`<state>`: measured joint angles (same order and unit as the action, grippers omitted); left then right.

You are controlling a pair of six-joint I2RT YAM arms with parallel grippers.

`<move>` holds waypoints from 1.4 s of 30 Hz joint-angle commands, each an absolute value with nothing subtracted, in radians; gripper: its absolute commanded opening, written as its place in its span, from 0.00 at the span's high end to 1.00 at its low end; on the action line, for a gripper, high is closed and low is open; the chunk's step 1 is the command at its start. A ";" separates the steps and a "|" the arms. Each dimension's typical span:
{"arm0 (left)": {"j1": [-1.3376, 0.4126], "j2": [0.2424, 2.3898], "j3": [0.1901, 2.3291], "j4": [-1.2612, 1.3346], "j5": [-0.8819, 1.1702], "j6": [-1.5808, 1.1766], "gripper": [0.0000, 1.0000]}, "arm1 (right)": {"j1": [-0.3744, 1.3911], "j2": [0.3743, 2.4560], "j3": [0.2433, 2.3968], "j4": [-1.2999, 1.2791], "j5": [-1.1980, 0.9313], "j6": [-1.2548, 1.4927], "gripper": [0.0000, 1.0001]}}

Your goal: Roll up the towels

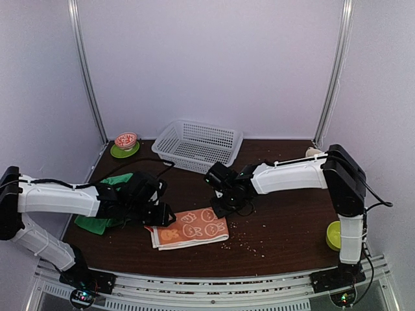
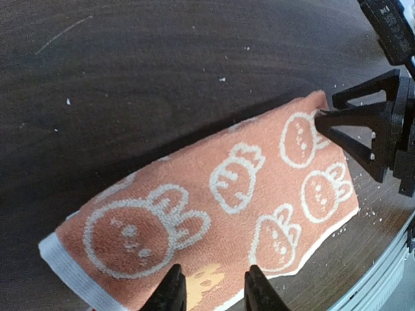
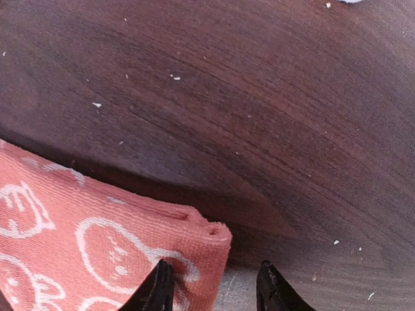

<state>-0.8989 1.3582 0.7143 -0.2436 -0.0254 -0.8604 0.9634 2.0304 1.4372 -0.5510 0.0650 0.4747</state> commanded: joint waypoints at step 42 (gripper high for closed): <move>-0.905 1.394 0.859 -0.318 0.191 -0.718 0.53 | 0.893 1.689 1.172 -0.475 -0.036 0.578 0.58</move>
<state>-0.9031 1.4345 0.7773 -0.2901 0.1856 -0.7563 0.8425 1.7344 1.2171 -0.4591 -0.0284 0.5507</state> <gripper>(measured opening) 0.455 0.455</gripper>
